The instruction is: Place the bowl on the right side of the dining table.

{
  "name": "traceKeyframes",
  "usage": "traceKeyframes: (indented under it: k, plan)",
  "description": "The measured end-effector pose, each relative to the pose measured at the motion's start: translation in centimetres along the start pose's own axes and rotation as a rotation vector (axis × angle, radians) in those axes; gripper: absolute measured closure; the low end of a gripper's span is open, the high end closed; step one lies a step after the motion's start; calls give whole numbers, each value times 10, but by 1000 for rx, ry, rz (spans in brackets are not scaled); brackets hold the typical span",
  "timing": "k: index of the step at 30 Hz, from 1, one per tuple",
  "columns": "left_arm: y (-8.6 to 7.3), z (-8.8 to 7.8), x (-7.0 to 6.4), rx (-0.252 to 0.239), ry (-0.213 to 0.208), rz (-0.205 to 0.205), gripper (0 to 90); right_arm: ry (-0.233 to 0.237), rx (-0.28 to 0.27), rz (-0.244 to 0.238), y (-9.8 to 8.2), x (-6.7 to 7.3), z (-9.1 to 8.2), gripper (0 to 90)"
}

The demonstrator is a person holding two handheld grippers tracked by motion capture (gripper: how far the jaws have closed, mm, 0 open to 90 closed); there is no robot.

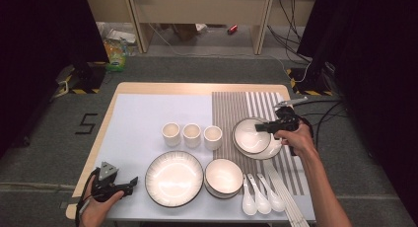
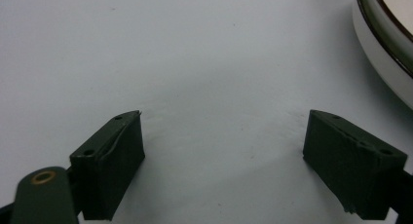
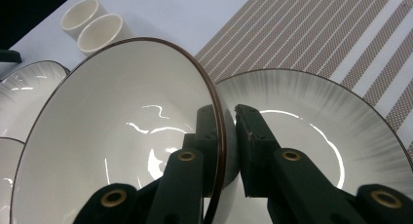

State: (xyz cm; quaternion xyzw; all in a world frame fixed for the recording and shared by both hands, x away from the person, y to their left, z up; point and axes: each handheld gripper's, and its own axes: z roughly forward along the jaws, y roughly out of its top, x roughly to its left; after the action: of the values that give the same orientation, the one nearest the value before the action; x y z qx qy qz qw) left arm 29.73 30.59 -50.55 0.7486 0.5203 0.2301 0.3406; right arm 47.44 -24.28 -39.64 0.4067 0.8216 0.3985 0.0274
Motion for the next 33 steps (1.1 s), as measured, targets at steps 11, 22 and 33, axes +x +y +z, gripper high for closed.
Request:
traceKeyframes:
  k: [11, 22, 33]
  plan:
    - [0, 0, 0, 0, -1, -2, 139, -30, 19, 53, -7, -21, 5, 803]
    - [0, 0, 0, 7, -7, -2, 139, -53, 36, 111, -16, -39, 12, 803]
    - [0, 0, 0, 7, -7, -1, 139, -66, 46, 154, -22, -50, 18, 802]
